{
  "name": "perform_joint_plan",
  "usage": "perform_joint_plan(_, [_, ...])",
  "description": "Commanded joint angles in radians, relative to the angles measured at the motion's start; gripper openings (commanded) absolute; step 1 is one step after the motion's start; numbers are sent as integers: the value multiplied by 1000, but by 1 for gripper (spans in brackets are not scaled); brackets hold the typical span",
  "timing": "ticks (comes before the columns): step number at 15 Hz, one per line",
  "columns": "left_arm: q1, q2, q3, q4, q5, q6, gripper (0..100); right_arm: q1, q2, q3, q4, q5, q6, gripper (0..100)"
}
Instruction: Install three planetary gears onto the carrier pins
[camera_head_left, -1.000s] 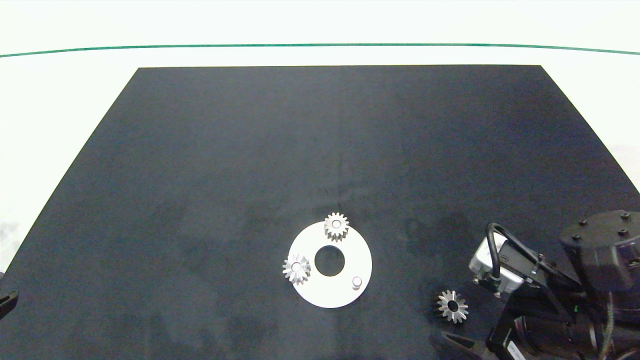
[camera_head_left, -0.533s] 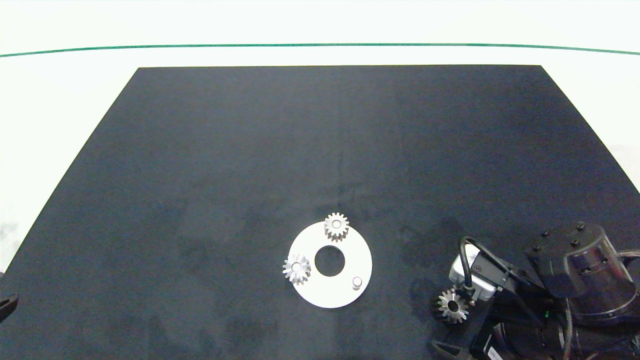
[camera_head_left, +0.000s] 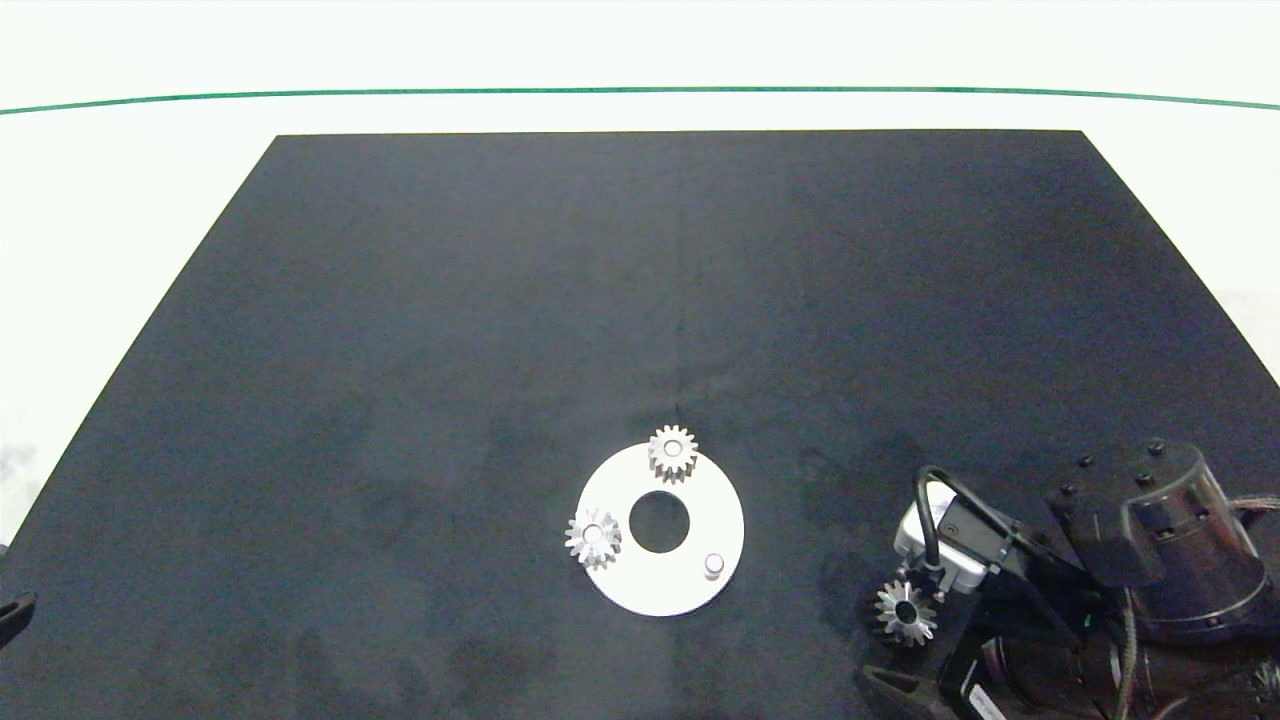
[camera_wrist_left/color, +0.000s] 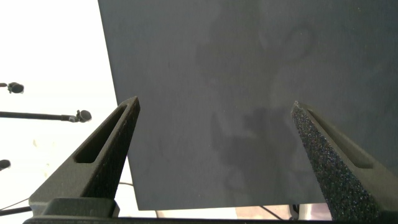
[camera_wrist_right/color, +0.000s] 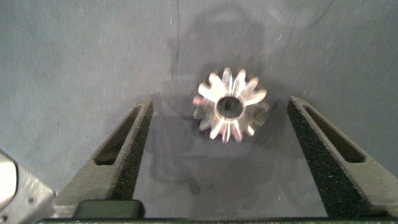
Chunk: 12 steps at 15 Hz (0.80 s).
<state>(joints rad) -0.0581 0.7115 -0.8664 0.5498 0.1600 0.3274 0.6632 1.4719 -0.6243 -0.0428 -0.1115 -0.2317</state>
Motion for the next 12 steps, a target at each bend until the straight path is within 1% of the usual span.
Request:
perform_joint_plan(1, [-2,-1,4,2,1,-4,100,-2,8,1,-11,0,-1,81])
perform_joint_plan(3, [-2,-4,6,2,1,-4,100,-1,16,1,-12,0,0,78])
perform_joint_plan(4, [-2,-3,6,2,1,-4,100,-2,21,1,-12,0,0,75])
perform_joint_plan(5, [-2,-3,6,2,1,-4,100,-2,21,1,-12,0,8,73])
perform_joint_plan(7, [-2,-3,6,2,1,-4,100,-2,21,0,-12,0,9,69])
perform_joint_plan(12, [-2,-3,6,2,1,-4,100,-2,28,1,-46,0,9,59])
